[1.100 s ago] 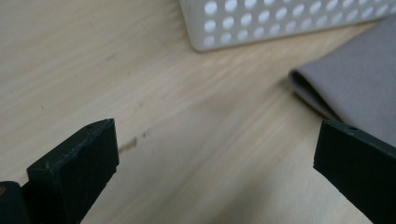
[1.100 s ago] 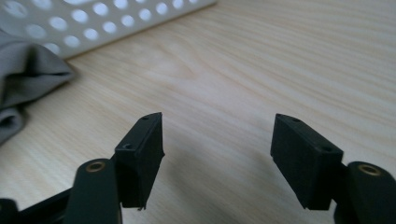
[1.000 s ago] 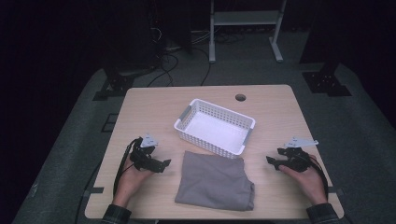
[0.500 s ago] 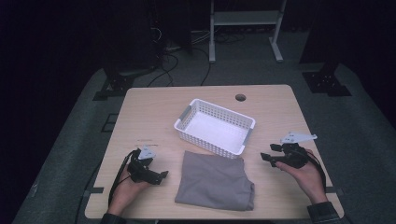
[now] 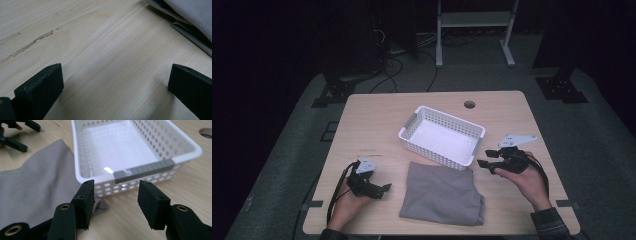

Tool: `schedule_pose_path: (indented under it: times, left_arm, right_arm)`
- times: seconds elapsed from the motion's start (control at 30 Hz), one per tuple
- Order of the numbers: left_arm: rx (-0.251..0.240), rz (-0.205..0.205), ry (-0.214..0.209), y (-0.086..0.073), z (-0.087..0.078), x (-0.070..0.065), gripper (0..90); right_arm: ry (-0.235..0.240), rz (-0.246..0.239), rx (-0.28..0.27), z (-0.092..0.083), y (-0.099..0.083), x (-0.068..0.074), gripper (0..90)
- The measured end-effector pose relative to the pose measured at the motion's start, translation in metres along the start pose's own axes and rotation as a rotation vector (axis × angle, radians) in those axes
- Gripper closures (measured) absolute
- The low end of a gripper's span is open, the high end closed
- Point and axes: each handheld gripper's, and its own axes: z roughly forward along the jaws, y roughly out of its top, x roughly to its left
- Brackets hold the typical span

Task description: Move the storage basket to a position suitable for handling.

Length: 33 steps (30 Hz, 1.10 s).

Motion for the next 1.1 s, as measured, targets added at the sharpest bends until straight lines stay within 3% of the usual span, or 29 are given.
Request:
schedule_pose_path:
  times: [0.6,1.1]
  left_arm:
    - [-0.001,-0.001,0.0,0.0,0.0,0.0,0.0]
    - [-0.002,-0.002,0.0,0.0,0.0,0.0,0.0]
  right_arm:
    - [0.084,-0.069,-0.008,0.032,0.036,0.021,52.5]
    - [0.137,-0.127,0.037,0.068,0.056,0.038,58.5]
